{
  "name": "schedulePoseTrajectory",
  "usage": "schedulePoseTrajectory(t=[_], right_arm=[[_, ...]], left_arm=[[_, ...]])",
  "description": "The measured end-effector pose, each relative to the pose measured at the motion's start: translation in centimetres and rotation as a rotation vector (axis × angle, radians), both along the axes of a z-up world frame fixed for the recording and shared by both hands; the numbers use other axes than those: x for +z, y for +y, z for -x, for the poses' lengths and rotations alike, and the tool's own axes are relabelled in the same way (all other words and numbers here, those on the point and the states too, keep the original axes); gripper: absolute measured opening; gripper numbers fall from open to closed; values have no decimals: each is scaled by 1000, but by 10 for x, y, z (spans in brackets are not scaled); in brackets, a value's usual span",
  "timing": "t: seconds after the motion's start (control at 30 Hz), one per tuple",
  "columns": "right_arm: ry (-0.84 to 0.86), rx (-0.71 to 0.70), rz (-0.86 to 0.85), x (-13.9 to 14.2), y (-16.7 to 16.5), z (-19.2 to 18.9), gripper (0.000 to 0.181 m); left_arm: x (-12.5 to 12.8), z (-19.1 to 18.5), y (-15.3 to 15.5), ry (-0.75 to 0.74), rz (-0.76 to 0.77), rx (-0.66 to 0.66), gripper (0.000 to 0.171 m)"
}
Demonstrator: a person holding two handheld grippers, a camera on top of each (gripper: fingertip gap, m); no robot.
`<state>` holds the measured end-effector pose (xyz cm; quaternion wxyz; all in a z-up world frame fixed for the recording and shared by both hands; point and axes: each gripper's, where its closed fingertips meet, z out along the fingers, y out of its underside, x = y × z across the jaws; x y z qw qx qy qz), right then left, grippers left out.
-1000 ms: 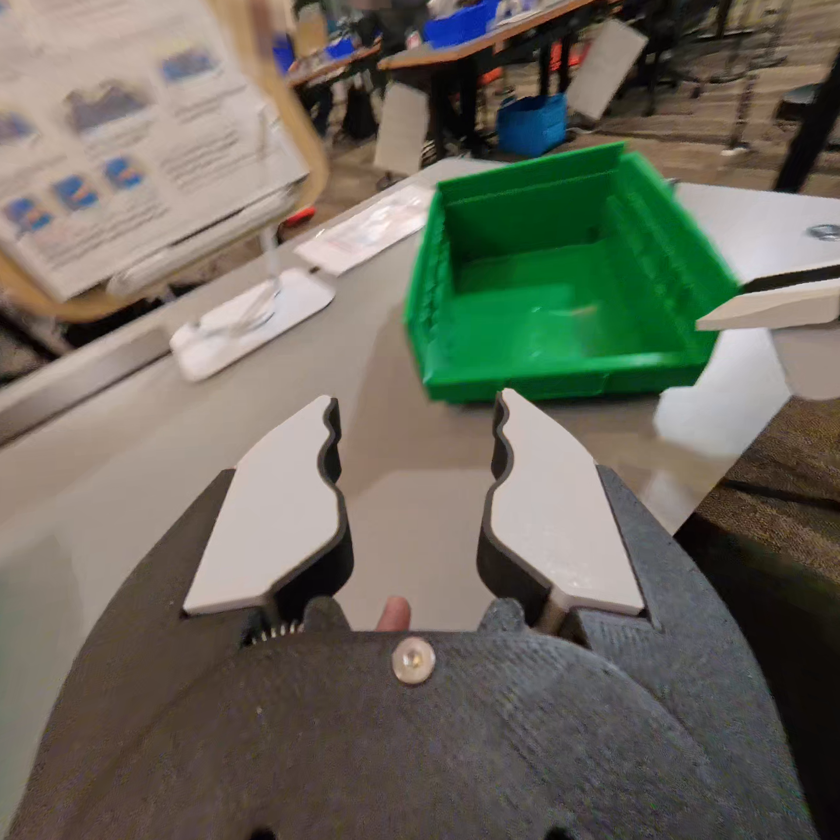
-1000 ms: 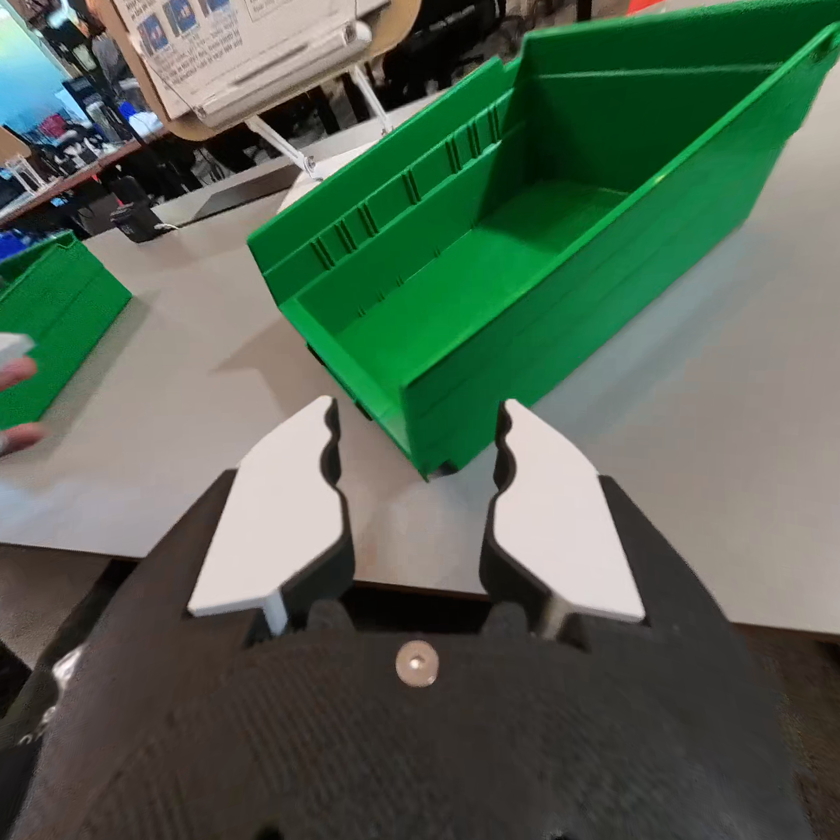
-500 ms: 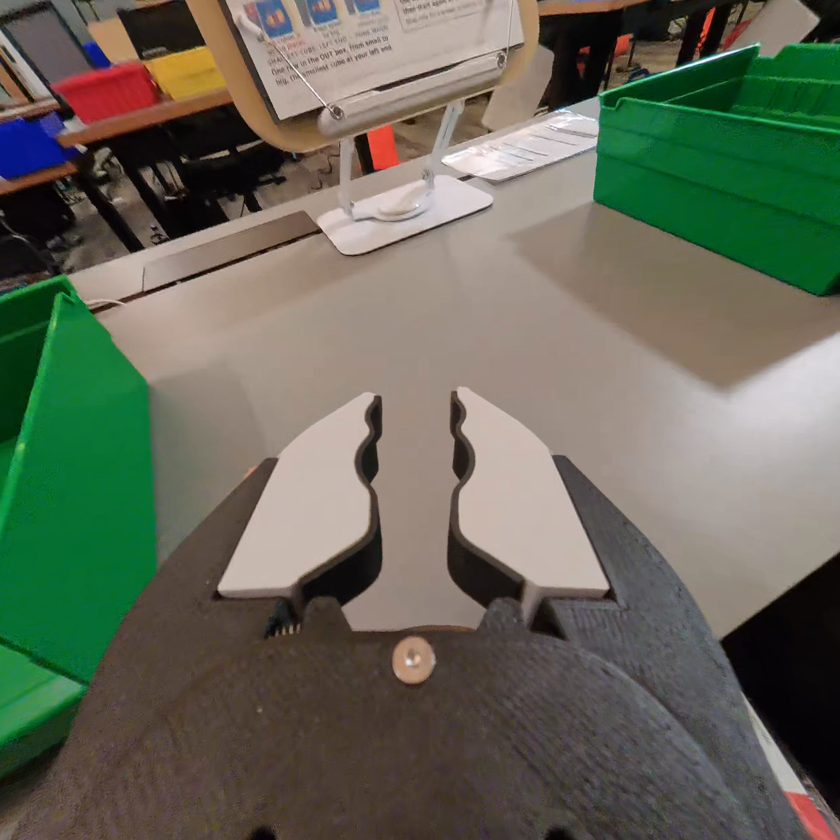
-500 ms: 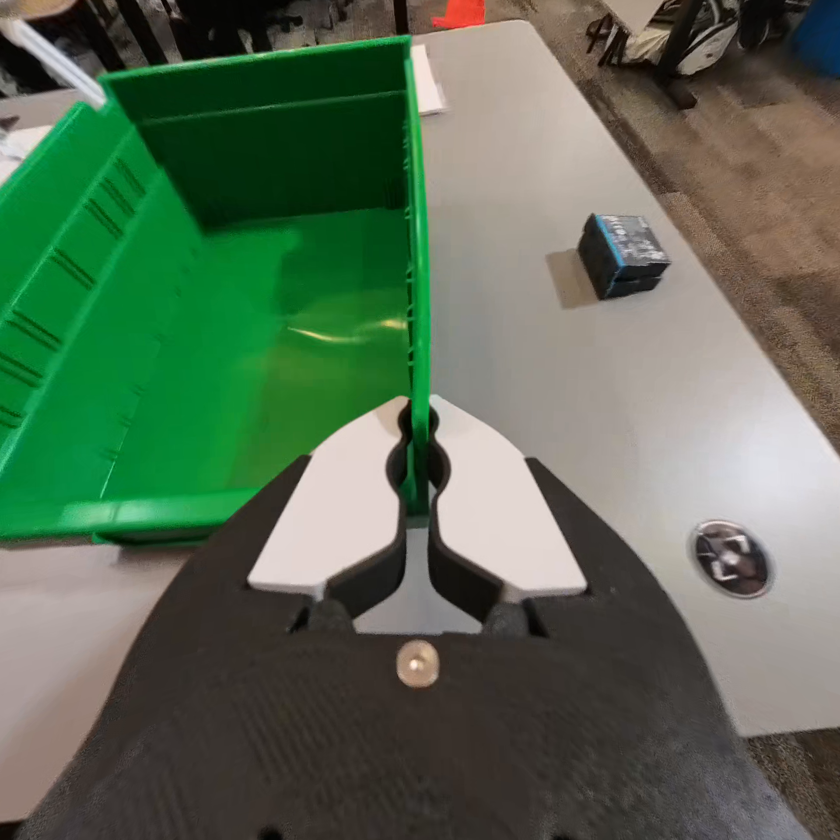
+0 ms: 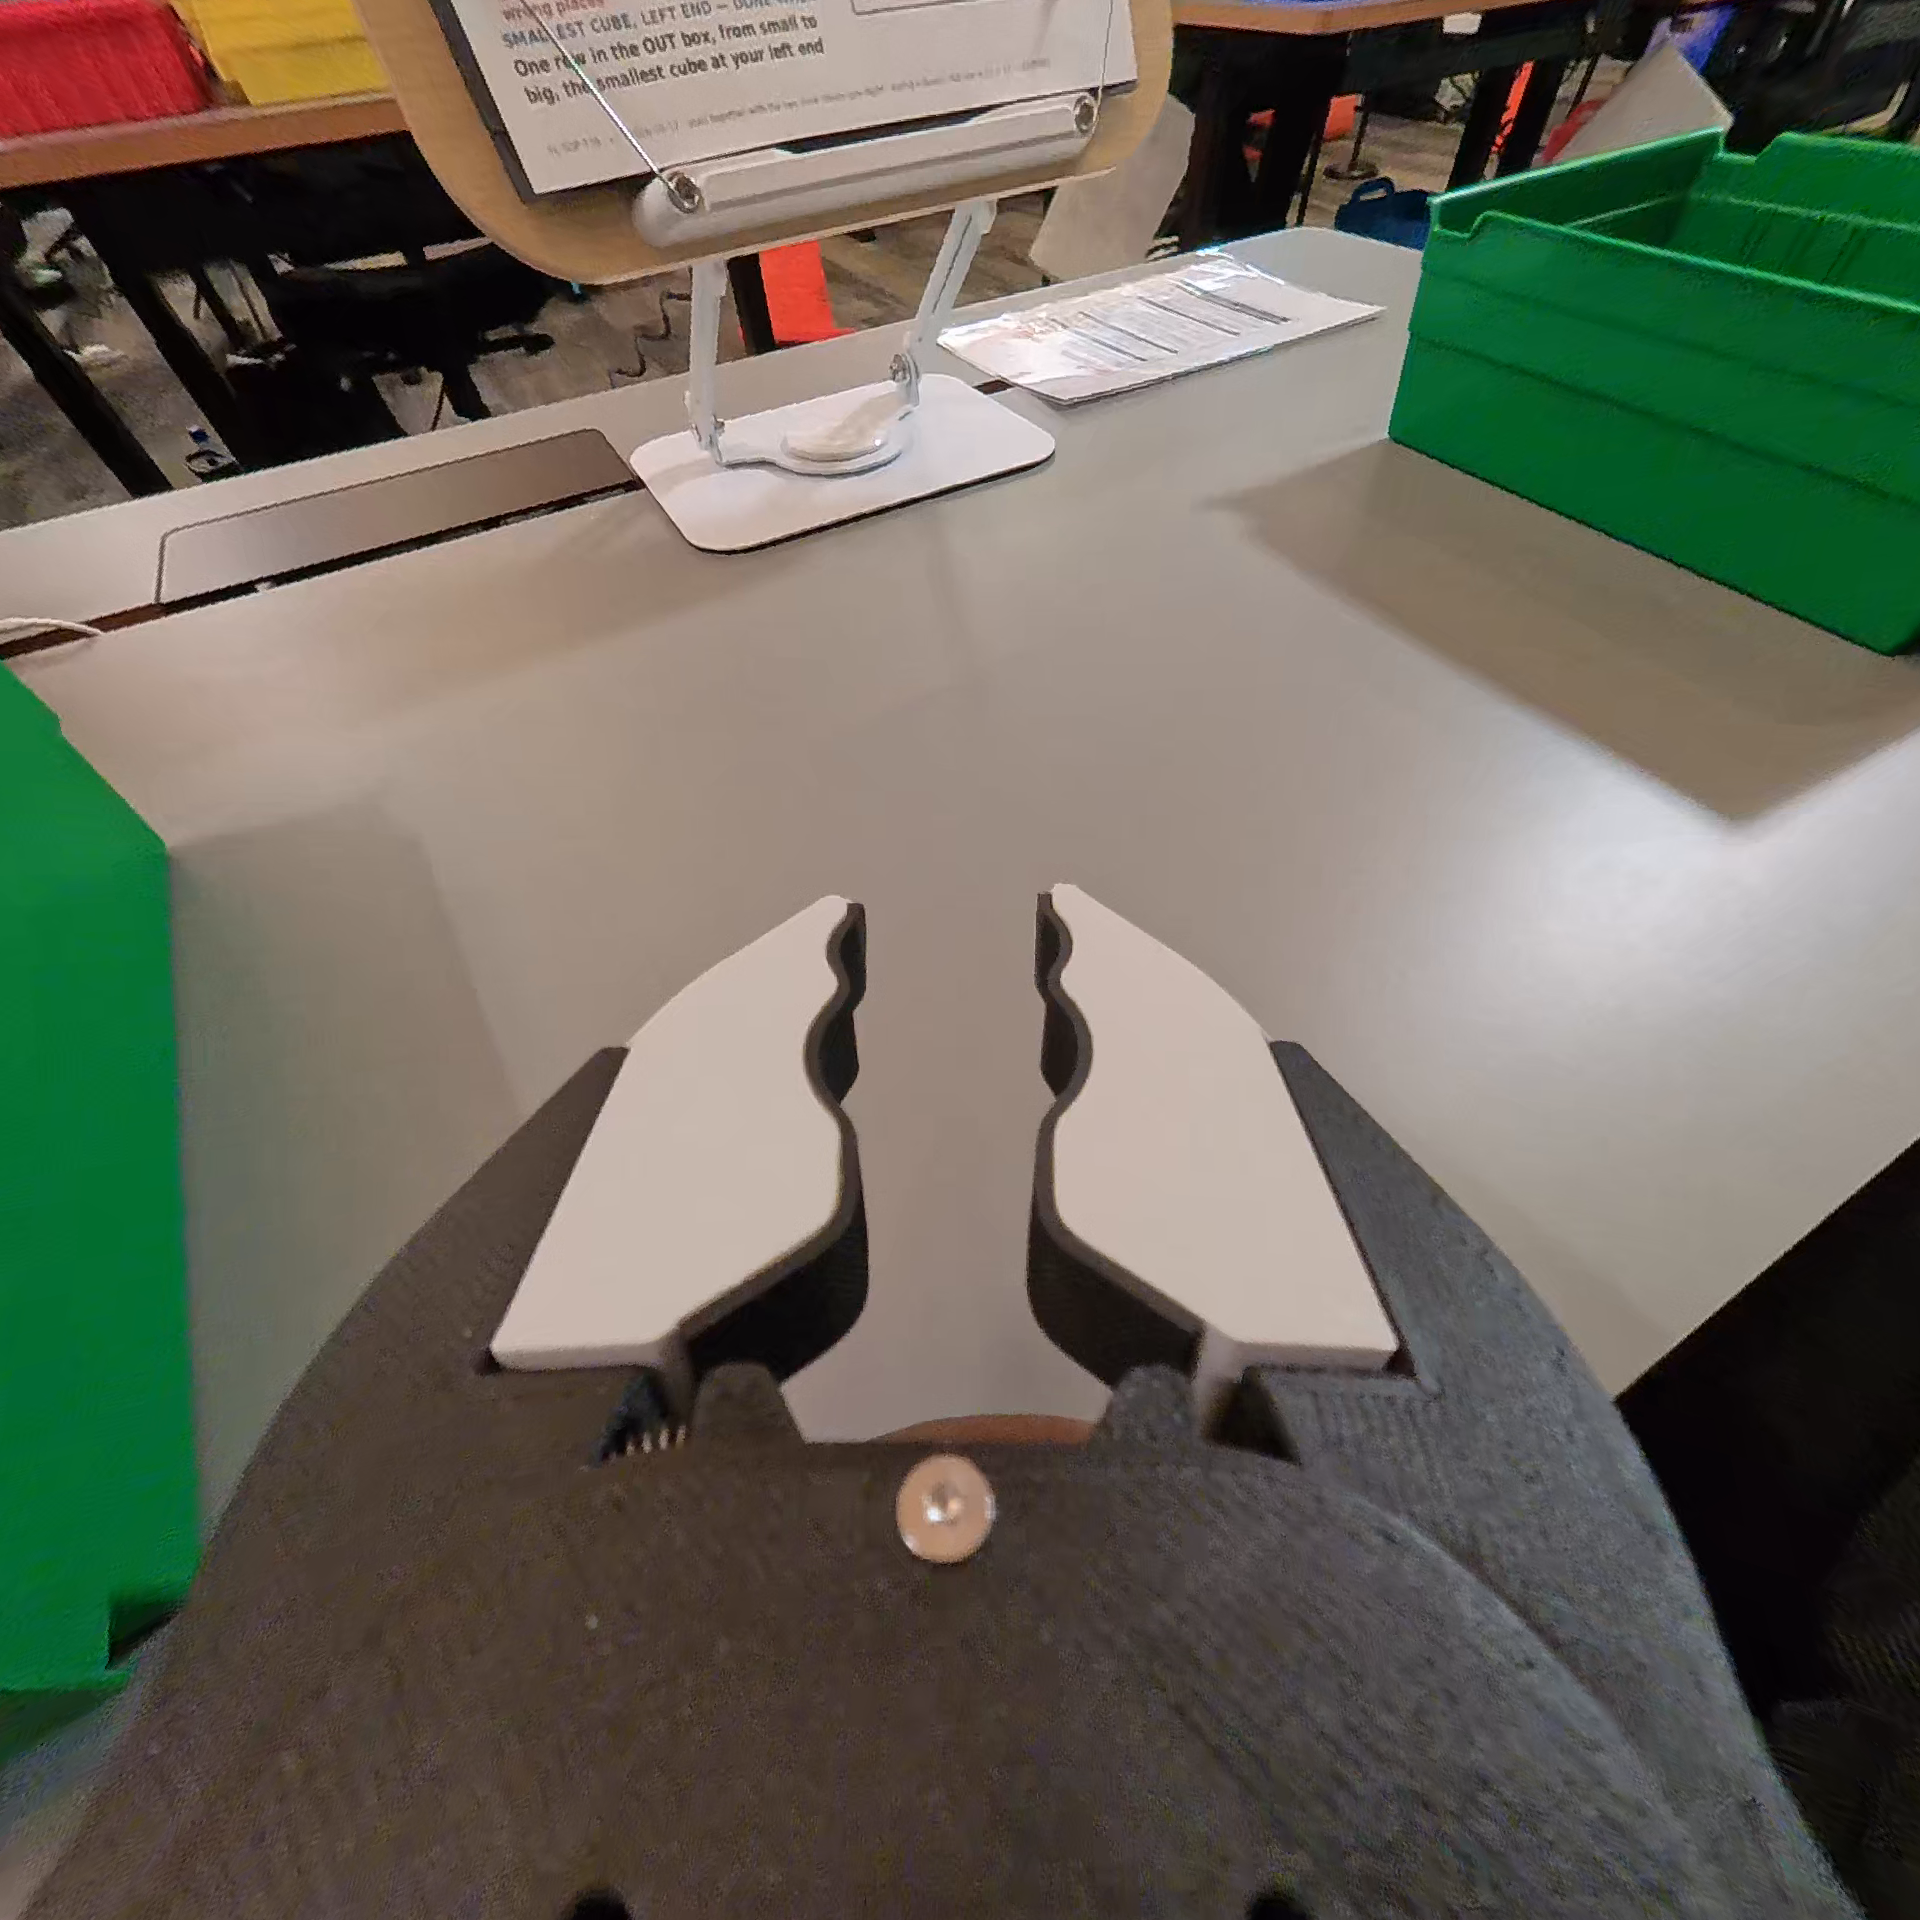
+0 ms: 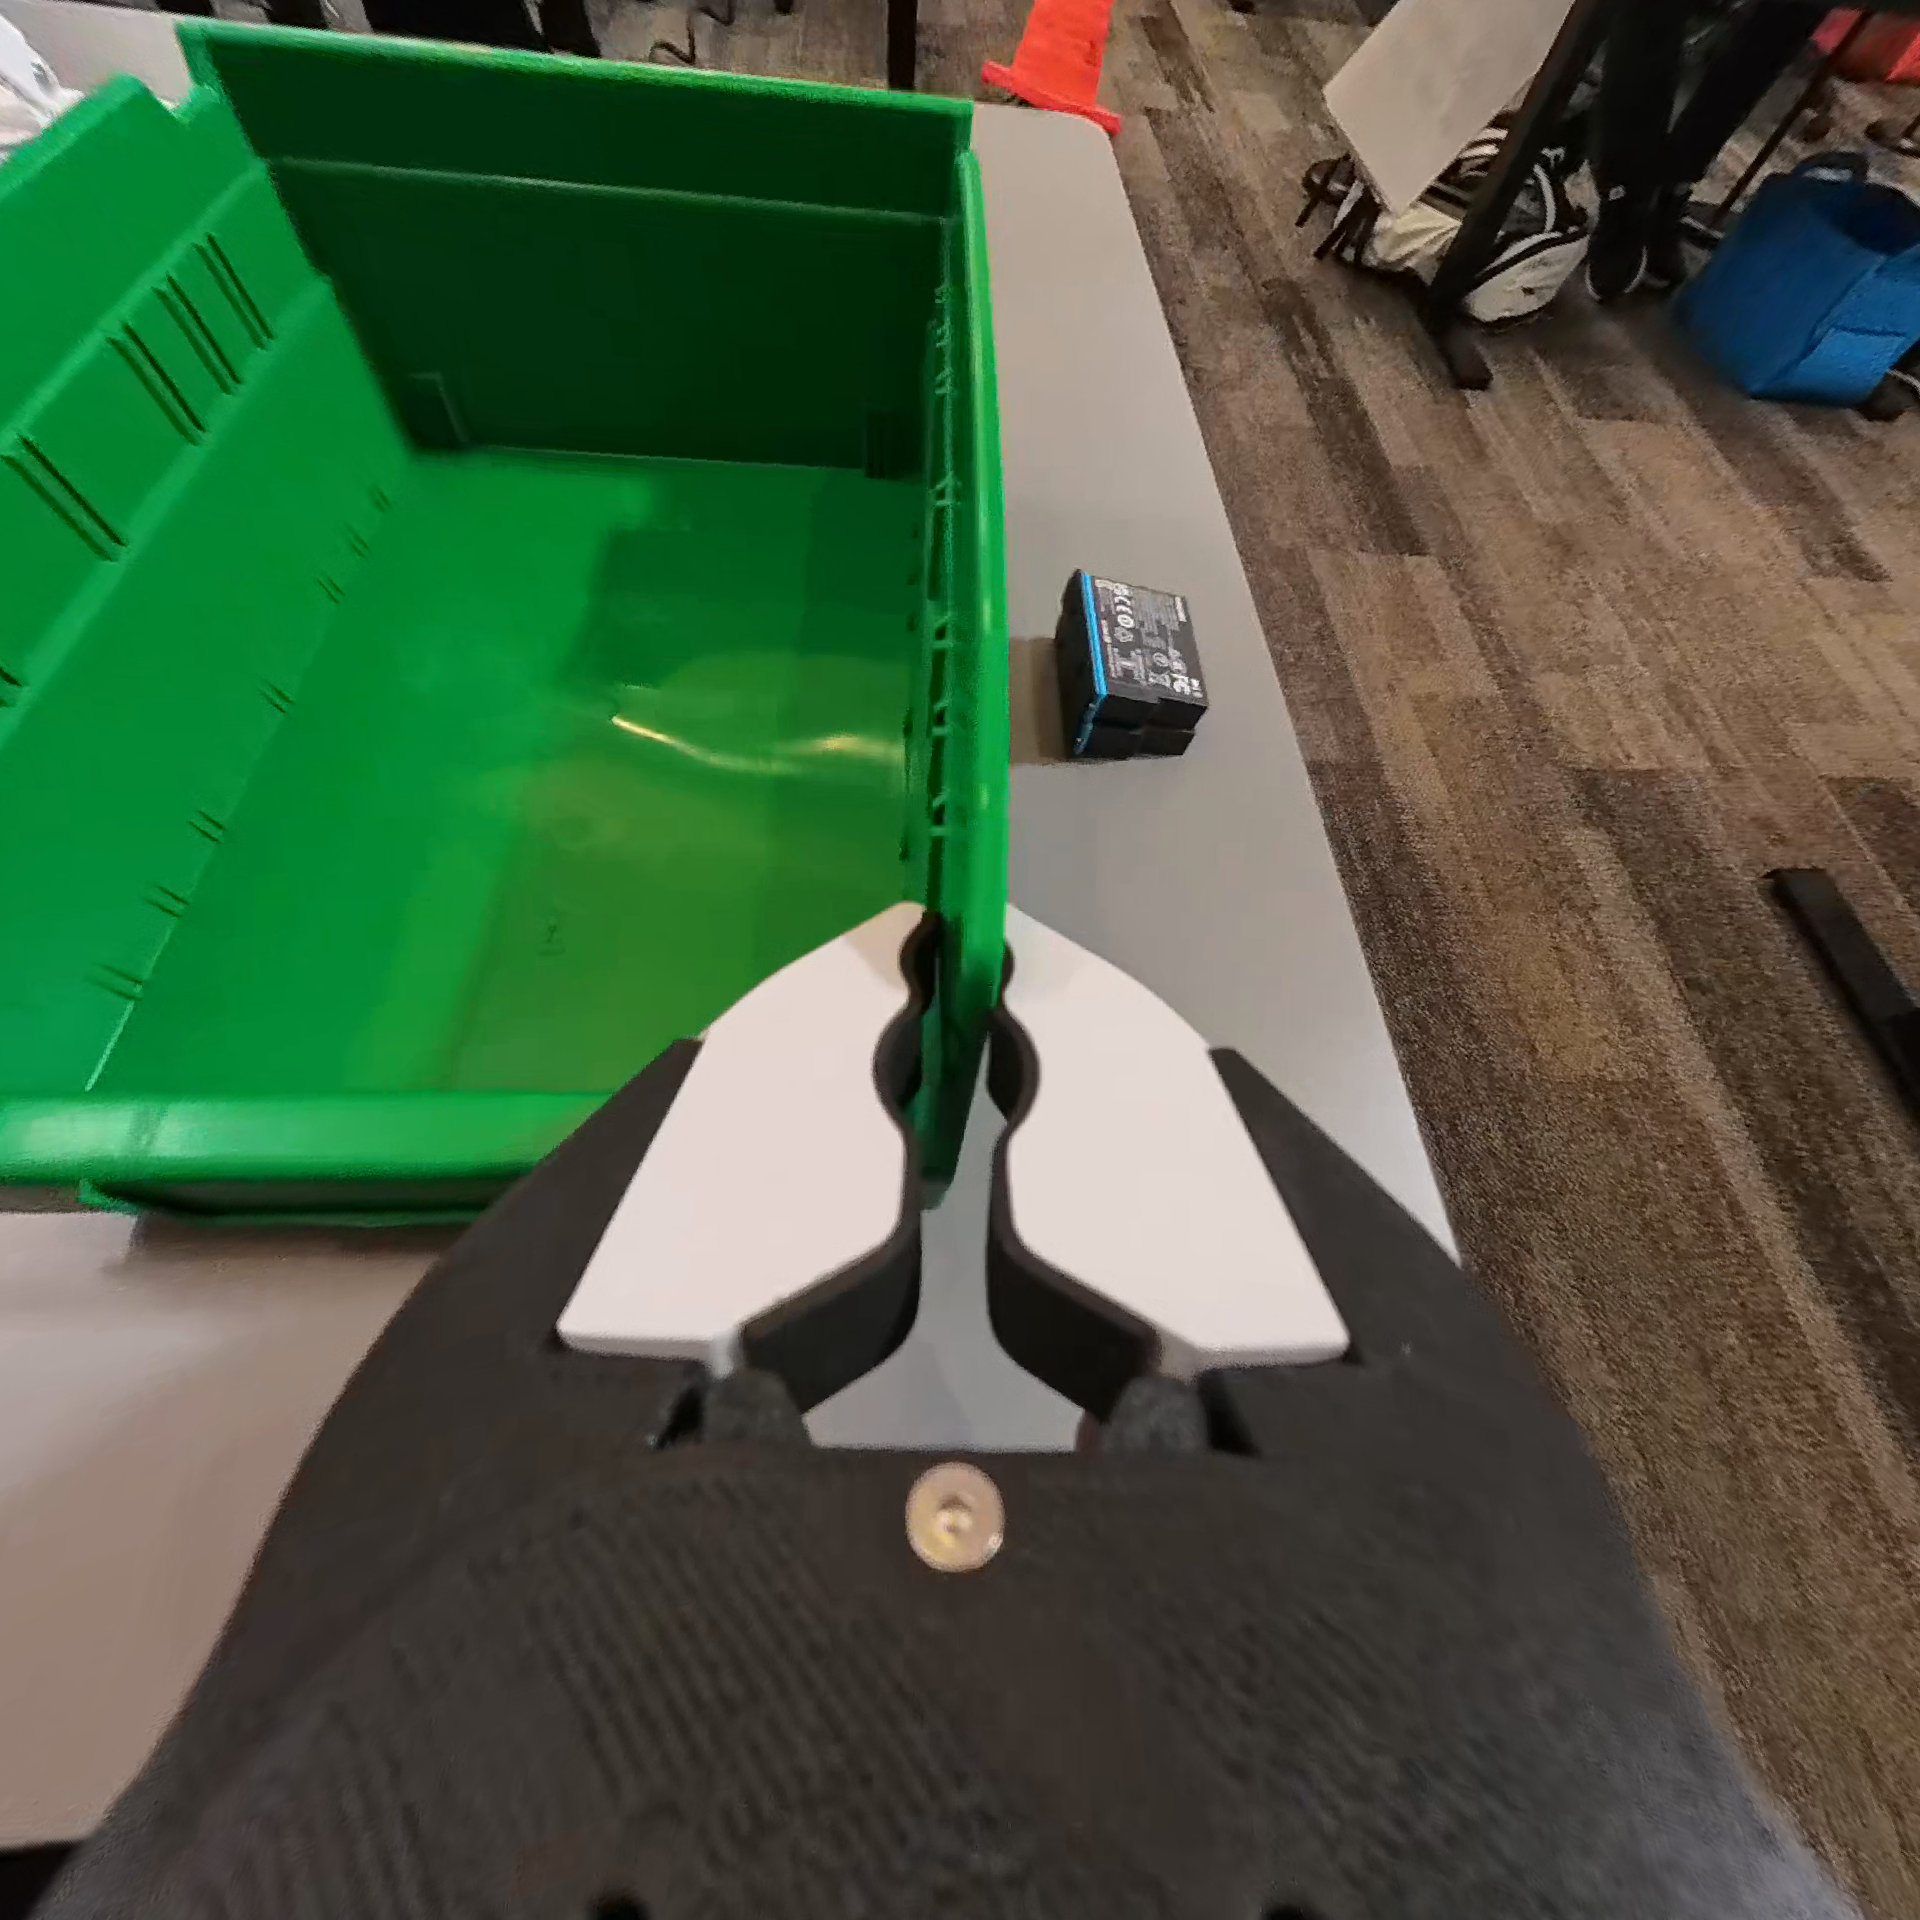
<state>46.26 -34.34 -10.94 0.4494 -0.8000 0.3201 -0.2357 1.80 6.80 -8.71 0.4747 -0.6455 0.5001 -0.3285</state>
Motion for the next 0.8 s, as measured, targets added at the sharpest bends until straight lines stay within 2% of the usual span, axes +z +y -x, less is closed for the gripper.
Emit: schedulePoseTrajectory(t=[0.1,0.2,0.27,0.43,0.53,0.63,0.7,0.8], right_arm=[[-5,-33,16,-4,-5,-4,11],[-50,-79,17,5,-9,-8,14],[-113,-115,10,20,-13,-9,13],[-252,-160,-121,79,-12,3,30],[-293,-79,-331,124,18,32,50],[-305,60,-579,159,66,81,63],[-286,161,-632,159,105,115,65],[-227,304,-578,131,167,166,67]], left_arm=[[-1,3,3,8,4,10,33],[-1,3,5,3,21,14,33],[-2,3,6,4,40,12,33],[-3,4,7,6,44,17,34],[-4,4,7,15,42,19,34],[-5,4,7,18,43,21,34],[-6,5,8,23,38,24,35],[-6,6,9,21,37,29,35]])
